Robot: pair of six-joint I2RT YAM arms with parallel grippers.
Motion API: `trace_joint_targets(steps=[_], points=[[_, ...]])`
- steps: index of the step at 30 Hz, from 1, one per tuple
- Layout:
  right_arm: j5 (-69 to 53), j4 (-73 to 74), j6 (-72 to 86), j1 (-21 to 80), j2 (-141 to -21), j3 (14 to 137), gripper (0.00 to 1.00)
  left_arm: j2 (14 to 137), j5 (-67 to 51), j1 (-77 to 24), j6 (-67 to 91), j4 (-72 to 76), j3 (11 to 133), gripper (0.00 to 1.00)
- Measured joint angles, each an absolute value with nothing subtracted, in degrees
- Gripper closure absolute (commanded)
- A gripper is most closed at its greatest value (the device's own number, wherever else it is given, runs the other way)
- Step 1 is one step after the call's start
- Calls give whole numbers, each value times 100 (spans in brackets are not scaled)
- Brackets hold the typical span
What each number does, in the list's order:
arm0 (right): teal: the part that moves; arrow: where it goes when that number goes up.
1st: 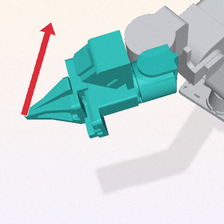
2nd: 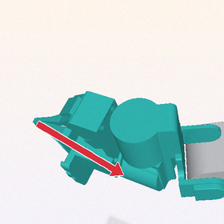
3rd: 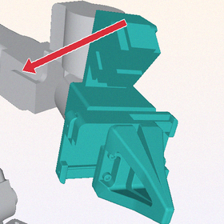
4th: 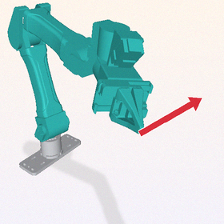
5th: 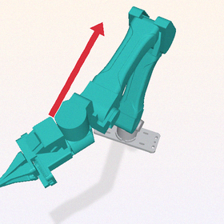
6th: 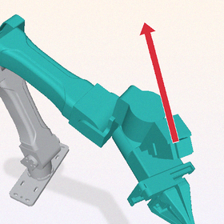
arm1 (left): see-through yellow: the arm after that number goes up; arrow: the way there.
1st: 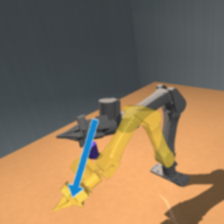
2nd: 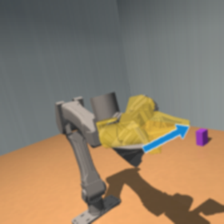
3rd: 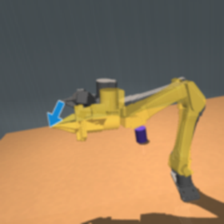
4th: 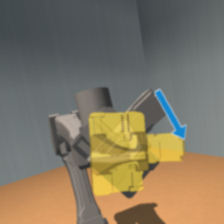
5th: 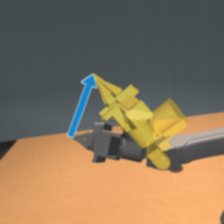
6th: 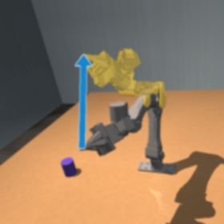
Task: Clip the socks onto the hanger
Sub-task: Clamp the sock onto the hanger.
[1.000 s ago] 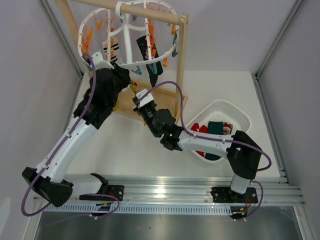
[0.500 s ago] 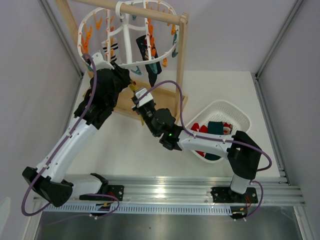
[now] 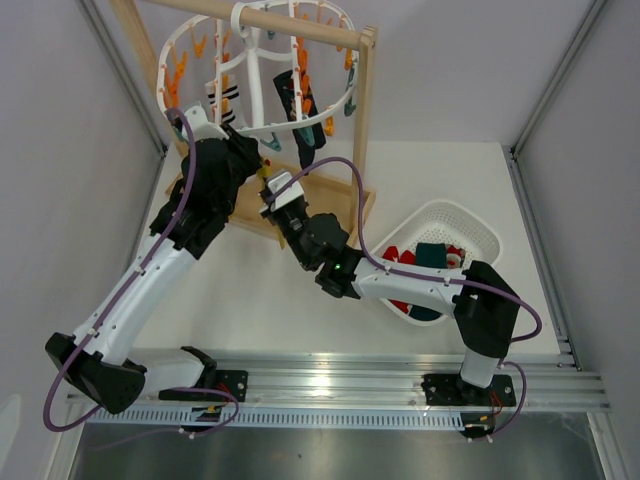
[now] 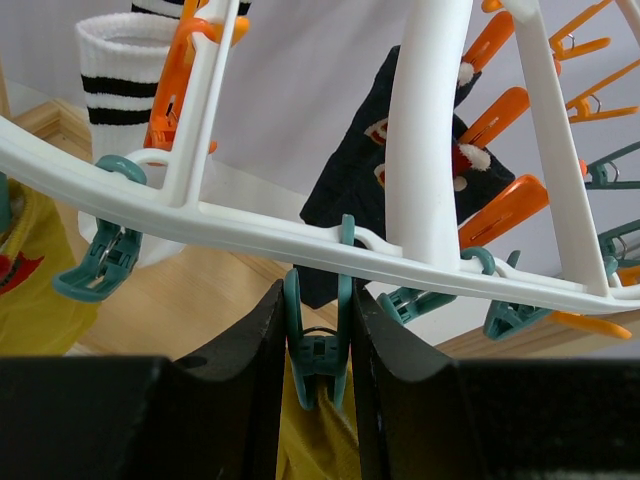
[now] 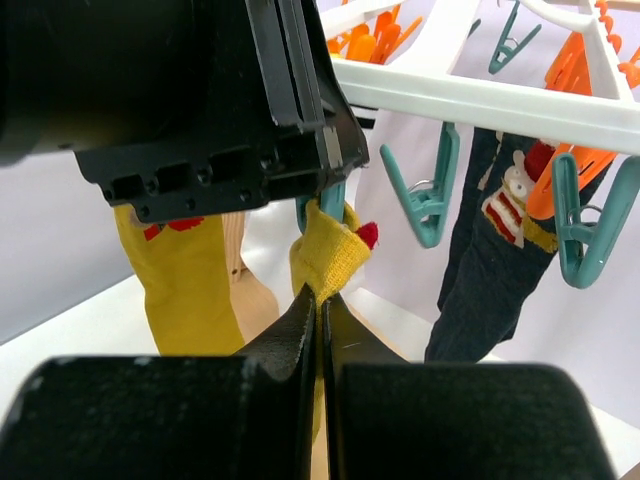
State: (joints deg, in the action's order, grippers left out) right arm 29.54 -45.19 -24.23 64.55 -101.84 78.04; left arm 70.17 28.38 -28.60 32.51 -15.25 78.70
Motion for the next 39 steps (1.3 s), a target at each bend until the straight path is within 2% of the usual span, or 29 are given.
trace_joint_targets(steps=[3, 6, 7, 8, 10, 12, 14, 16, 22, 26, 28, 29, 31, 32, 34, 39], points=[[2954, -4499, -2414, 6466, -10184, 7837, 100, 7013, 2836, -2864, 3247, -1487, 7839, 91], [2947, -4440, -2394, 6475, -10184, 7852, 100, 6978, 2836, -2864, 3242, -1415, 7773, 74], [2932, -4412, -2377, 6477, -10184, 7863, 99, 6954, 2838, -2864, 3238, -1387, 7738, 64], [2923, -4381, -2359, 6479, -10184, 7867, 94, 6923, 2840, -2864, 3221, -1356, 7706, 60], [2893, -4313, -2311, 6482, -10184, 7887, 91, 6829, 2858, -2864, 3183, -1398, 7625, 53], [2858, -4237, -2263, 6488, -10184, 7909, 86, 6707, 2862, -2877, 3142, -1533, 7509, 53], [2814, -4167, -2209, 6495, -10184, 7922, 81, 6626, 2860, -2880, 3135, -1660, 7452, 48], [2777, -4095, -2134, 6508, -10184, 7922, 77, 6541, 2856, -2877, 3111, -1772, 7424, 40], [2648, -3879, -1927, 6536, -10184, 7942, 53, 5970, 2840, -2808, 3030, -2053, 7284, 20], [2556, -3570, -1761, 6558, -10165, 7953, 33, 5502, 2801, -2766, 2934, -2123, 7284, 12], [2510, -3284, -1640, 6569, -10103, 7950, 26, 5275, 2698, -2759, 2902, -2204, 7288, 7], [2499, -3105, -1584, 6573, -10040, 7953, 19, 5214, 2641, -2759, 2895, -2233, 7295, 7], [2488, -2720, -1431, 6582, -9841, 7950, 12, 5107, 2497, -2755, 2897, -2375, 7338, 4], [2495, -2567, -1380, 6584, -9734, 7950, 5, 5081, 2410, -2755, 2899, -2451, 7376, 4], [2515, -2202, -1203, 6582, -9382, 7924, 1, 5061, 2171, -2755, 2921, -2567, 7470, 1], [2622, -1232, -648, 6364, -8263, 7835, 1, 5301, 1747, -2963, 2989, -2939, 7894, 1]])
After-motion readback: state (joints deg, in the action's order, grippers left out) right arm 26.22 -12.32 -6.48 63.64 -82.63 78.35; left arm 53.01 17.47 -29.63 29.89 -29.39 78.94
